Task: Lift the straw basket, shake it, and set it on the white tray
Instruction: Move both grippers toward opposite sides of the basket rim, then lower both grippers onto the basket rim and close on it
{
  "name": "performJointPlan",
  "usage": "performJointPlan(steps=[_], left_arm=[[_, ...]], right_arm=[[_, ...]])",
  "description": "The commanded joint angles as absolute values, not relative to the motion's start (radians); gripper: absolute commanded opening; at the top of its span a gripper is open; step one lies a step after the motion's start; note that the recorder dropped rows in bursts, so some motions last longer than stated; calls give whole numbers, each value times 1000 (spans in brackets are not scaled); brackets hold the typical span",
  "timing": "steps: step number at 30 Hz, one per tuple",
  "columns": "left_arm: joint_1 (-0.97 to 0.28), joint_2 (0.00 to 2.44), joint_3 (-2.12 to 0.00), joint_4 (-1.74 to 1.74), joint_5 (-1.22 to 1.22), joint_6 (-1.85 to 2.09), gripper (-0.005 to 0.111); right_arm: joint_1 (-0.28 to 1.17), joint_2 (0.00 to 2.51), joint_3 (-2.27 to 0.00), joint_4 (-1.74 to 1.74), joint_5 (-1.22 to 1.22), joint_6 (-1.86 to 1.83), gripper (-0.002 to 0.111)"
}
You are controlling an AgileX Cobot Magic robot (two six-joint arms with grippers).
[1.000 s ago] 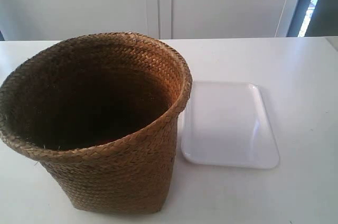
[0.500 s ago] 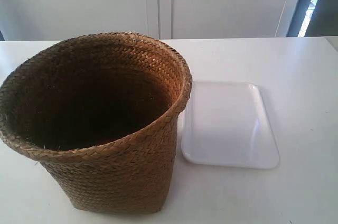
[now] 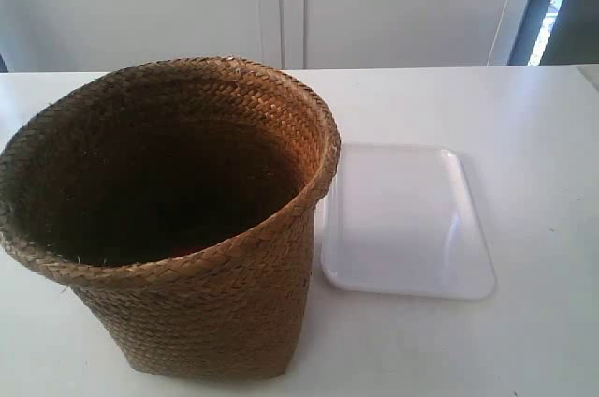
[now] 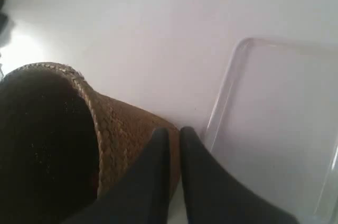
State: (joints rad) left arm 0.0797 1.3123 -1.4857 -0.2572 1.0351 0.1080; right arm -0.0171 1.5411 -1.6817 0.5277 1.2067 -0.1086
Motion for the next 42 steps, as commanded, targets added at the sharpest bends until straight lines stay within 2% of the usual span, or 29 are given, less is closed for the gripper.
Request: performJointPlan(steps=[1,7,11,16,19,24,32,42], left_arm=[[77,1322,-1488,-322,1136,155,0],[77,1328,-1488,-337,1190,151,2],[77,1329,-1488,-337,1221,151,19],[77,1332,-1488,-381,1221,160,46],[77,1334,-1469,-396,1221,173,54],[77,1334,-1403,-396,1221,181,54],[77,1334,-1305,-394,1221,203,54],[77,1329,-1287,-396,1221,203,54]], right_arm=[[27,1563,-1686,487,1221,-128,15],[102,1563,-1686,429,1221,-128,47],[150,1563,-1686,400,1221,-128,58],[186,1563,-1686,347,1221,-126,60],[188,1573,-1686,344,1221,-111,63],[190,1583,-1686,346,1221,-90,71],[225,1598,-1686,295,1221,-36,71],[326,1654,-1686,291,1221,-22,71]])
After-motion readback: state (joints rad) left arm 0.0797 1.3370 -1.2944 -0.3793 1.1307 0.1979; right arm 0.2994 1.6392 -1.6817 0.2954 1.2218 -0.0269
